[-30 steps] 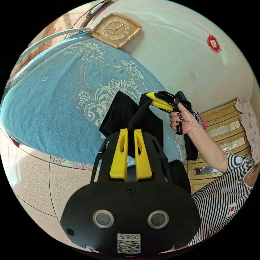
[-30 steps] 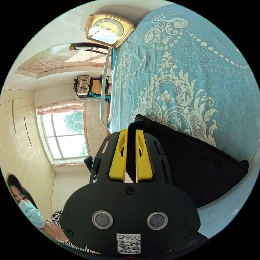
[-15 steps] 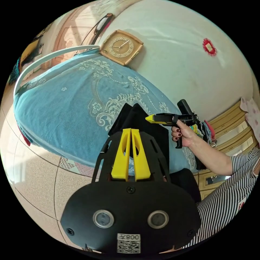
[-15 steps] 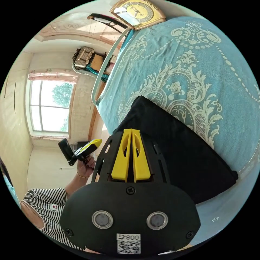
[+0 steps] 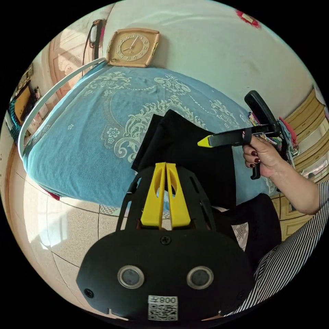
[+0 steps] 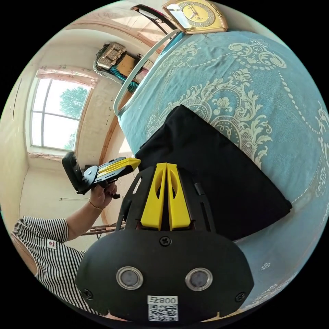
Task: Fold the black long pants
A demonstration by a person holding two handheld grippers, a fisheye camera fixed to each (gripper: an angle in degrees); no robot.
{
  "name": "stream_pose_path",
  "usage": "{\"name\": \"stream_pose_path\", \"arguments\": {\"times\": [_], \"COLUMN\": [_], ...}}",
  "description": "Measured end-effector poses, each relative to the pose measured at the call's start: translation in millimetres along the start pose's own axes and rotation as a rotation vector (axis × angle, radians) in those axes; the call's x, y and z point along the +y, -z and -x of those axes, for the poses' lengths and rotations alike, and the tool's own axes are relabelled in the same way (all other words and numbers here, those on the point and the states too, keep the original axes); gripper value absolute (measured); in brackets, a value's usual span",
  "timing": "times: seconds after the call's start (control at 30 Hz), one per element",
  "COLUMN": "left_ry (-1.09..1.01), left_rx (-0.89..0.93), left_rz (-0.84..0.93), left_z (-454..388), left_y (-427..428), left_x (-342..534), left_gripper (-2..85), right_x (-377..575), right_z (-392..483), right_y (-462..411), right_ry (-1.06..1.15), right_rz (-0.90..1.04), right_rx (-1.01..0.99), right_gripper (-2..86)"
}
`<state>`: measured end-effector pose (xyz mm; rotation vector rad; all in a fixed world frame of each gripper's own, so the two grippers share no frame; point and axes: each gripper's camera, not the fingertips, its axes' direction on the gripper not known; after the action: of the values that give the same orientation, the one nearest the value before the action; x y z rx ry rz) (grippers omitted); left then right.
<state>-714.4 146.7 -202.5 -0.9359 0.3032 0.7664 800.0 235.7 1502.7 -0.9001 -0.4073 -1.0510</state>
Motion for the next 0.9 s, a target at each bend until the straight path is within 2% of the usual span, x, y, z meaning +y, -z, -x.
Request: {"name": "stream_pose_path", "arguments": {"times": [0.07,0.17,0.23,0.27,0.43,0.57,0.63,0.7,0.77,0.9], "left_ry": [-0.049,-0.094,-0.103,-0.096,-0.081,-0.122,-0.160,-0.181,-0.164,-0.133], "left_rx": [0.005,-0.095,-0.108,-0.110,-0.112,-0.029,0.002,-0.021,-0.037,0.064], "left_rz": [0.003,0.144,0.122,0.138,0.151,0.064,0.082,0.206,0.185,0.125], "left_z": [-15.2,-34.4,-42.3,-46.1,-59.6,-87.1,-101.1,-113.9,-116.7,-119.2], "left_y": [-5.4,-38.2,-48.6,-52.4,-55.8,-45.9,-54.7,-84.1,-90.6,-80.9], "left_x": [1.0,2.1,4.4,2.9,2.6,18.5,25.6,30.2,31.5,32.6], "left_gripper": [0.1,0.1,0.1,0.1,0.1,0.1,0.1,0.2,0.2,0.6], "right_x": [39.3,85.8,104.1,113.5,127.0,164.7,183.3,195.1,207.4,229.5], "right_z": [1.6,-4.0,-12.2,-17.4,-21.9,-12.5,-19.3,-33.2,-51.8,-59.5], "right_y": [11.7,2.6,-10.5,-7.0,6.0,33.2,37.8,32.1,35.4,61.6], "right_ry": [0.024,0.005,-0.017,-0.033,-0.039,-0.003,-0.036,-0.077,-0.125,-0.129], "right_rz": [-0.026,0.041,0.095,0.033,0.066,0.007,-0.002,0.051,0.042,0.002], "right_rx": [-0.033,0.035,0.094,0.064,0.063,0.089,0.108,0.118,0.054,0.043], "right_gripper": [0.1,0.1,0.1,0.1,0.1,0.2,0.2,0.2,0.2,0.2]}}
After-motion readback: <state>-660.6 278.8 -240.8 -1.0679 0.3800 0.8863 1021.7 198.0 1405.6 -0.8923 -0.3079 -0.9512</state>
